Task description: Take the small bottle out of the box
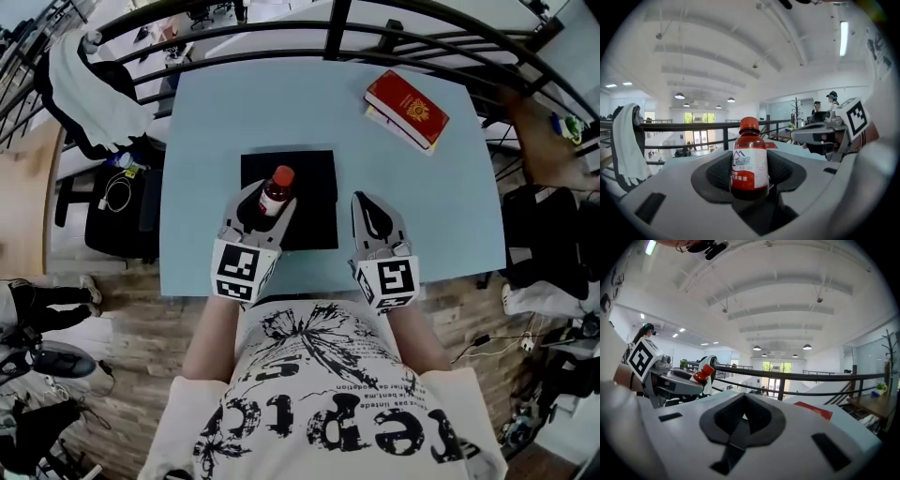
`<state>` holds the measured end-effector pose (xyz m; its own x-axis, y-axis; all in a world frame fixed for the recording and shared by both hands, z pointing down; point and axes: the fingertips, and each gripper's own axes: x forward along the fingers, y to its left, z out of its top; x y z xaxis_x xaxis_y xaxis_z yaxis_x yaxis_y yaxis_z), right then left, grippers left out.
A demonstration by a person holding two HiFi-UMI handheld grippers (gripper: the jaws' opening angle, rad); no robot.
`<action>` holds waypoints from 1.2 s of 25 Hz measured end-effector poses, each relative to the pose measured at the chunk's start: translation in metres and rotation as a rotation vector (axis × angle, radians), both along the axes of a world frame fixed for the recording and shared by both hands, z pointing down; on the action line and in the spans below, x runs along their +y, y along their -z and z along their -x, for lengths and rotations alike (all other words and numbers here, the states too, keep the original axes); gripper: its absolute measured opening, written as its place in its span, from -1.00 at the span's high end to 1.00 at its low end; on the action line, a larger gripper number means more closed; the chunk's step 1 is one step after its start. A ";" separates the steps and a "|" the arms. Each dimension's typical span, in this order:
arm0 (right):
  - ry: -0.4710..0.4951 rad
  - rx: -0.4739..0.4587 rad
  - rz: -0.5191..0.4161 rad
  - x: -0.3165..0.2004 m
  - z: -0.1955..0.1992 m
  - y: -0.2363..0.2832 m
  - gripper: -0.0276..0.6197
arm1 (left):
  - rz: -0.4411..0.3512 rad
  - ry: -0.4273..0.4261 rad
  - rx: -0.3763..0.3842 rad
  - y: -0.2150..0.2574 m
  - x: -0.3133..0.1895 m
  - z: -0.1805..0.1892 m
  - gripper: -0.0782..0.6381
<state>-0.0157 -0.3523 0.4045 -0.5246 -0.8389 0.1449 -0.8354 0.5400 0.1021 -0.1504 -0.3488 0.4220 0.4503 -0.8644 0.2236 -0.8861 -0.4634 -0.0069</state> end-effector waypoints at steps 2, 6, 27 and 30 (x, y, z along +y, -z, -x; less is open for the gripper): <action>0.006 -0.008 -0.013 -0.001 0.003 0.006 0.89 | -0.083 0.032 0.023 0.019 0.003 0.009 0.14; 0.033 -0.029 -0.038 -0.002 0.009 0.018 0.89 | -0.201 0.066 0.064 0.050 0.011 0.023 0.14; 0.095 -0.044 -0.091 -0.007 0.029 0.036 0.89 | -0.307 0.117 0.083 0.082 0.029 0.048 0.14; 0.098 -0.040 -0.092 -0.008 0.031 0.035 0.89 | -0.305 0.120 0.079 0.083 0.027 0.049 0.14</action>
<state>-0.0465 -0.3606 0.3694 -0.6085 -0.7921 0.0473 -0.7834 0.6092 0.1227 -0.1991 -0.3217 0.3394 0.3466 -0.9342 -0.0850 -0.9377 -0.3426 -0.0579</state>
